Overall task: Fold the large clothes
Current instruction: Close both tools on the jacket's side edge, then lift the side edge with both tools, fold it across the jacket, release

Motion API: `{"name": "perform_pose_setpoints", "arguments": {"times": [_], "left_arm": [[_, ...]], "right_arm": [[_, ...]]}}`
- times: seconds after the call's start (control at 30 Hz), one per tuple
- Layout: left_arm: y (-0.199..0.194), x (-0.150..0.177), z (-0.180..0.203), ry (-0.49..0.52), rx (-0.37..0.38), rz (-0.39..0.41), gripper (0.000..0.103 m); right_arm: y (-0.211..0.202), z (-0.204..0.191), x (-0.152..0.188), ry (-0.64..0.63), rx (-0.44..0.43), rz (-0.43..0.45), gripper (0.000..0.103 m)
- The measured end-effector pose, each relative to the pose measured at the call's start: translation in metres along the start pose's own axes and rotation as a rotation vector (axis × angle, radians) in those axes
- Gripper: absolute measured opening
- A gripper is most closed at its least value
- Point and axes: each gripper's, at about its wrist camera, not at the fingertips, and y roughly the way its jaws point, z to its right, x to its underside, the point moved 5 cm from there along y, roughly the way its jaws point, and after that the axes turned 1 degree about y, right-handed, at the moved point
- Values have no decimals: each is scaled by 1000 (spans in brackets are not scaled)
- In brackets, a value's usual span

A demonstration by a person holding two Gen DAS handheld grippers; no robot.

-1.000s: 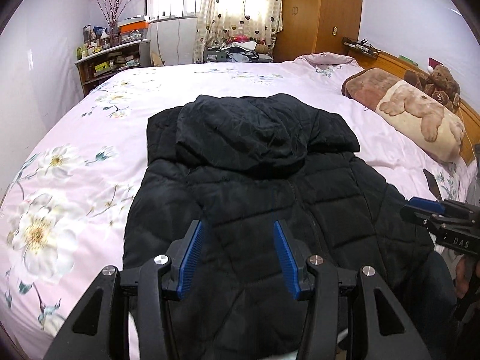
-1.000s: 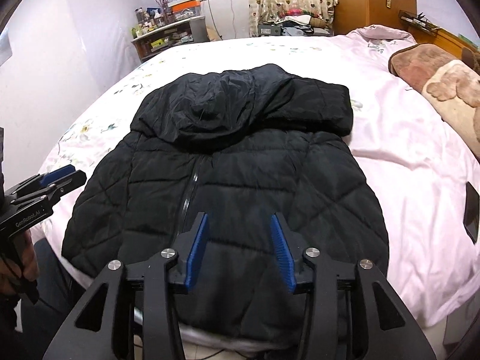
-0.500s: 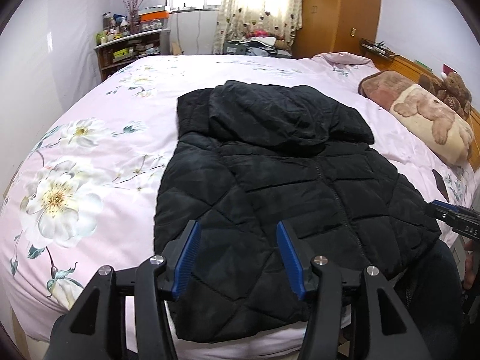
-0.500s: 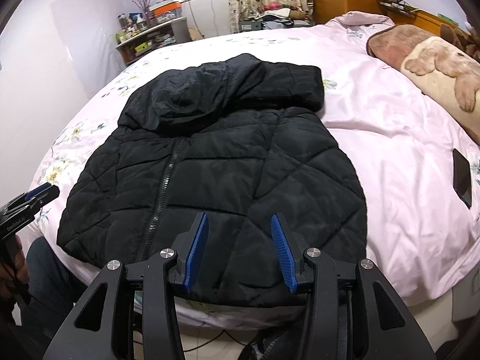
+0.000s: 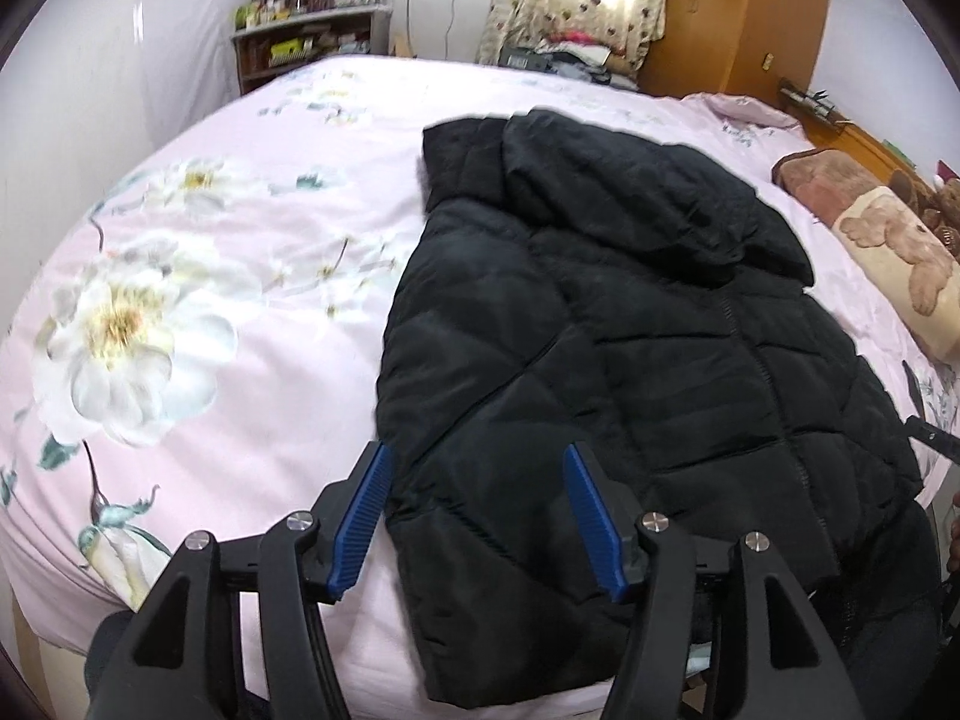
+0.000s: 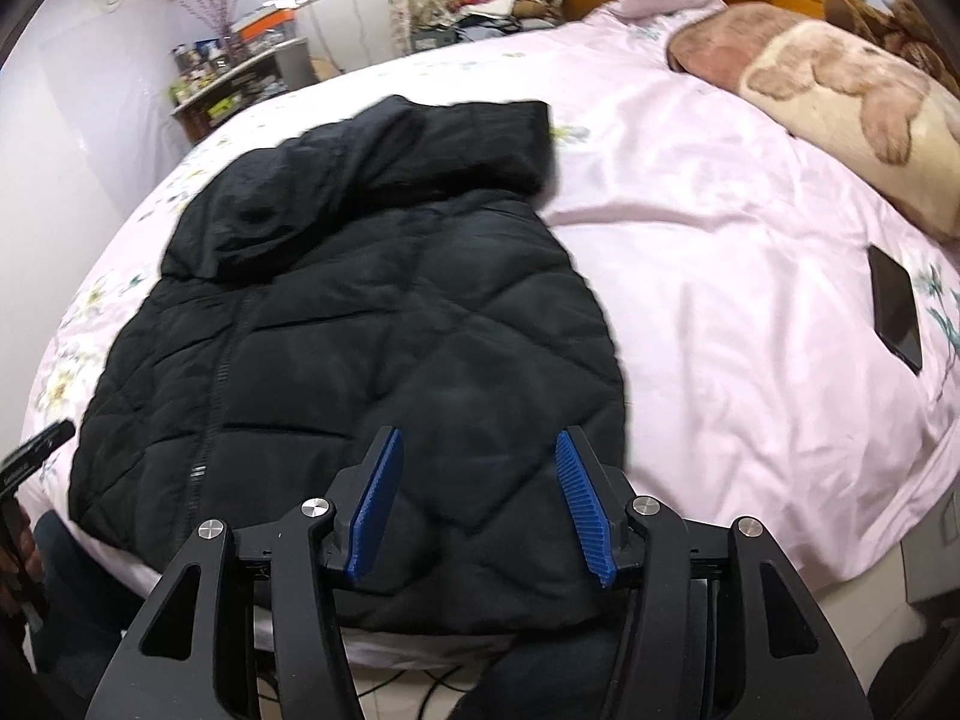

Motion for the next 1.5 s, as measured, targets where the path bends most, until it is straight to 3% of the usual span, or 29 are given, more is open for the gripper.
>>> {"name": "perform_pose_setpoints", "arguments": {"times": [0.17,0.3,0.47,0.57,0.7,0.77,0.8,0.83,0.9,0.93,1.23,1.5], "left_arm": [[23,13,-10,-26,-10,-61,62],[31,19,-12,-39,-6,-72,68],[38,29,-8,-51,30,-106,69],[38,38,-6,-64,45,-111,71],[42,43,-5,-58,50,-120,71],[43,41,-3,-39,54,-132,61],[41,40,-1,-24,53,-136,51],[39,38,1,-8,55,-137,37],[30,31,7,17,59,-124,22],[22,26,9,16,70,-111,18],[-68,-13,-9,-49,181,83,15],[-109,-5,-20,-94,240,125,15]], "right_arm": [[15,31,-4,64,19,-35,59],[28,46,-8,112,13,-70,59],[50,52,1,166,-61,-192,60],[53,45,8,178,-119,-230,60],[56,42,13,182,-128,-263,61],[58,42,16,195,-138,-293,58],[59,42,15,193,-139,-299,48],[57,43,14,196,-145,-299,42],[51,42,9,214,-171,-285,19],[45,40,6,214,-183,-269,17],[-36,26,-22,170,-283,-102,11],[-75,37,-9,220,-335,-47,11]]}}
